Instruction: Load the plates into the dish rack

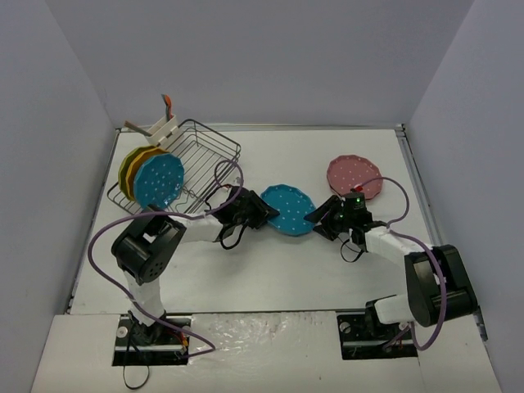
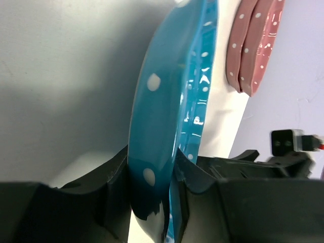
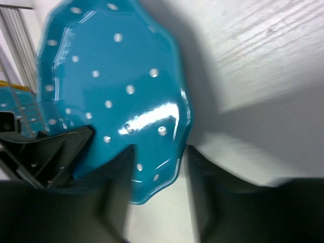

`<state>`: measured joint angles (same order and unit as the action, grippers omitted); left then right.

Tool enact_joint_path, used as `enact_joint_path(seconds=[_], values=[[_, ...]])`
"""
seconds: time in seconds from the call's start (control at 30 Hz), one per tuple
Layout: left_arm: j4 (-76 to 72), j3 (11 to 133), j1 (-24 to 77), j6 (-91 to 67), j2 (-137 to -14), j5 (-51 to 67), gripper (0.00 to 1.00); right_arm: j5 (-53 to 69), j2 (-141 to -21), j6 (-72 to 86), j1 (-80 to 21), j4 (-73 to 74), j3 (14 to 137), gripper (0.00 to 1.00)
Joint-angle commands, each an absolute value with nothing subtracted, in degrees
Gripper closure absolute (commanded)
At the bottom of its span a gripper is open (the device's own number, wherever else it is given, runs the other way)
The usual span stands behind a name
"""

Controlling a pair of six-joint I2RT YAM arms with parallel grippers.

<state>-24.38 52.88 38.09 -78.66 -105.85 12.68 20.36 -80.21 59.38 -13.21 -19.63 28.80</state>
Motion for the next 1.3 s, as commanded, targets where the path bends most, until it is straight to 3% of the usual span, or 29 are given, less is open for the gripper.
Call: enact_joint_path(seconds=[0.0,0.1,0.2,0.27,0.57,0.83,1.27], values=[[-23.89,55.62,38.58,-74.03,-98.37,11.21,1.0,19.79,-73.85,55.04,-13.4,-18.21,31.81,0.41],[-18.99,57.53,38.58,-70.38,-95.42,9.72,1.0,17.91,-71.6,52.61,-13.26,-14.65,33.59,0.18],[-14.46,59.92,38.66,-65.43,-91.83,8.78,1.0,17.16,-69.37,48.91,-12.99,-10.46,36.85,0.04],[-11.35,61.5,38.58,-61.04,-88.72,7.88,1.0,16.59,-67.29,46.79,-12.76,-7.92,38.86,0.01],[9.4,73.09,38.09,-36.12,-77.81,2.74,1.0,11.88,-59.46,37.78,-11.81,1.17,47.97,0.0],[30.91,88.28,31.87,-5.33,-73.35,-0.84,1.0,10.89,-57.81,33.92,-11.51,2.44,48.16,0.0],[38.52,97.72,12.81,32.52,-75.94,-0.51,1.0,12.35,-59.15,28.52,-11.51,2.46,47.51,0.0]])
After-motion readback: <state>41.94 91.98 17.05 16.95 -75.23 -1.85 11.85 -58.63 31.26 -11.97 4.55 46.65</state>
